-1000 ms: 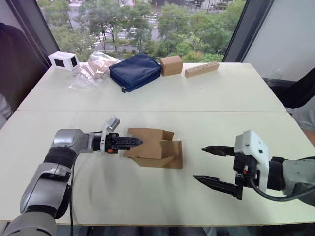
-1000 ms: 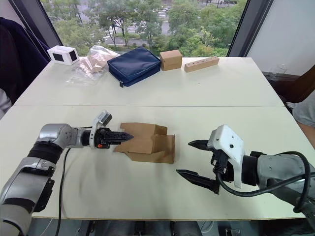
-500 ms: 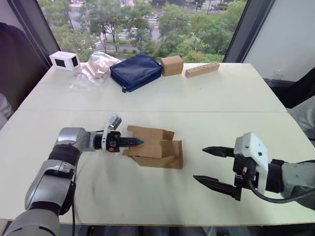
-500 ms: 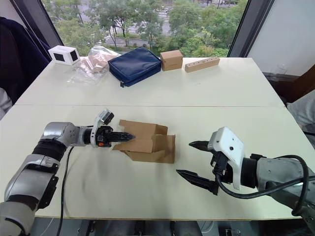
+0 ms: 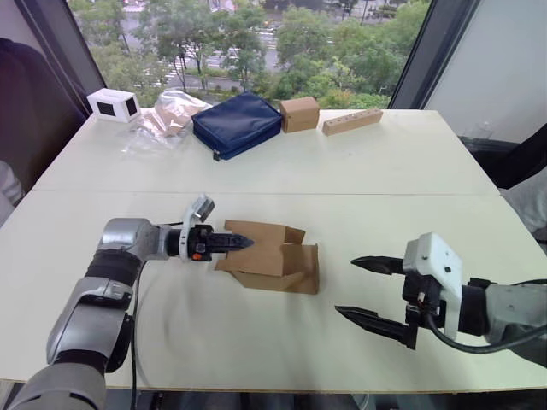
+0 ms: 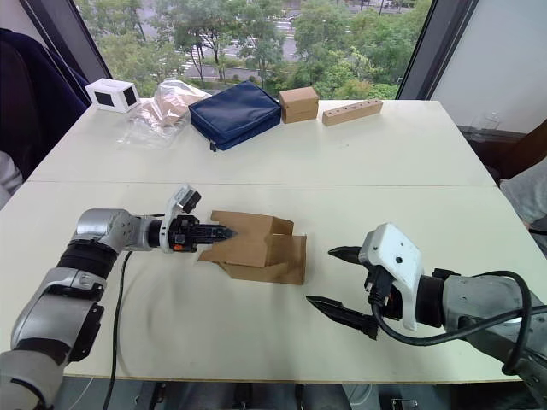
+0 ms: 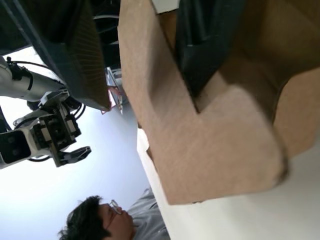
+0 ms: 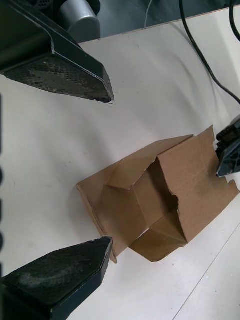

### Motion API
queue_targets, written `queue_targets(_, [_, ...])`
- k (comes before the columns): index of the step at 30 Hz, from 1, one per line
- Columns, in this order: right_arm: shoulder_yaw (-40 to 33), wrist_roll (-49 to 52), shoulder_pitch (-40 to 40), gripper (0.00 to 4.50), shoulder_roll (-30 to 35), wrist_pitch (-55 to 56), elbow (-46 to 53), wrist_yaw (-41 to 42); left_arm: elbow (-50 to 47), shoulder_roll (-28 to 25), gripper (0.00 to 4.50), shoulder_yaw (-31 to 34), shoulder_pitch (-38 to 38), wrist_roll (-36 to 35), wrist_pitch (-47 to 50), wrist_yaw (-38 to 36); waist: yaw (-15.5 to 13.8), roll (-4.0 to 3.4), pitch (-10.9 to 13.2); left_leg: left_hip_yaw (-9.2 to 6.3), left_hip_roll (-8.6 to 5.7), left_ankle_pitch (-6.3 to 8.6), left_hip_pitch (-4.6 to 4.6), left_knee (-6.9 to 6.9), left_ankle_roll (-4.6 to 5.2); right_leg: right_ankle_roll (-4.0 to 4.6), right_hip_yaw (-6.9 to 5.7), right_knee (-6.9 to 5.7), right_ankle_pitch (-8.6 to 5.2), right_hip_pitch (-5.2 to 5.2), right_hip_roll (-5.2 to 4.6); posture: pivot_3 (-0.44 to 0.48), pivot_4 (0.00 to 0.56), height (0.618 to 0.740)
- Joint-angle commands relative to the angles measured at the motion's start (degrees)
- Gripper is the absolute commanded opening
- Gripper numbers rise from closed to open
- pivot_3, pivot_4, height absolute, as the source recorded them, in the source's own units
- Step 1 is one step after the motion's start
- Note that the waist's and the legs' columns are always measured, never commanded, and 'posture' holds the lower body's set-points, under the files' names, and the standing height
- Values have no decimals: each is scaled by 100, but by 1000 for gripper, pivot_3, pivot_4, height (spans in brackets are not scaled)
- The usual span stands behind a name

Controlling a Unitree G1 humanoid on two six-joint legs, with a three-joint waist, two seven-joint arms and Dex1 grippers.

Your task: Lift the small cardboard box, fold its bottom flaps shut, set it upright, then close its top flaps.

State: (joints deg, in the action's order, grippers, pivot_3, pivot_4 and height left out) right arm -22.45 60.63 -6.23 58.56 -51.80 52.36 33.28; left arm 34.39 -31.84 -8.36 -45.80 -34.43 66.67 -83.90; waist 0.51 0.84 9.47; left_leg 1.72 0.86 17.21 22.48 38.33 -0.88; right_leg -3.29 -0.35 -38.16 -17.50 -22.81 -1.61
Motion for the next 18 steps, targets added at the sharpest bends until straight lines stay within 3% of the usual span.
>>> queue_targets(1, [19, -70, 80, 4500, 14, 148, 8, 13, -247, 16, 1960, -30, -123, -53, 65, -110, 1, 0, 0, 0, 0, 0, 0, 0, 0, 0, 0, 0, 0, 0, 0, 0, 150, 740])
queue_targets(9, [48, -48, 73, 4500, -55, 143, 66, -132, -124, 163, 1960, -278, -253, 121, -89, -218, -1, 0, 0, 0, 0, 0, 0, 1, 0, 0, 0, 0, 0, 0, 1, 0, 150, 740])
queue_targets(13, [-22, -10, -22, 4500, -75, 138, 124, -219, 12, 233, 1138, -272, -370, 149, -114, -258, -7, 0, 0, 0, 0, 0, 0, 2, 0, 0, 0, 0, 0, 1, 2, 0, 150, 740])
queue_targets(14, [-27, -3, -33, 4500, -75, 140, 131, -231, 20, 232, 602, -278, -377, 156, -114, -272, -6, 0, 0, 0, -1, 0, 0, 2, 0, 0, 0, 0, 0, 2, 2, 0, 150, 740])
queue_targets(16, [-29, 9, -46, 4500, -76, 143, 136, -255, 32, 225, 67, -284, -387, 168, -115, -295, 10, 0, 0, 0, 0, 0, 0, 2, 0, 0, 1, 0, 0, 1, 4, 0, 150, 740])
queue_targets(18, [-18, 23, -39, 4500, -74, 146, 130, -271, 18, 206, 67, -285, -391, 165, -113, -320, 11, 0, 0, 0, 0, 0, 0, 2, 0, 0, 1, -2, 0, 0, 5, 0, 150, 740])
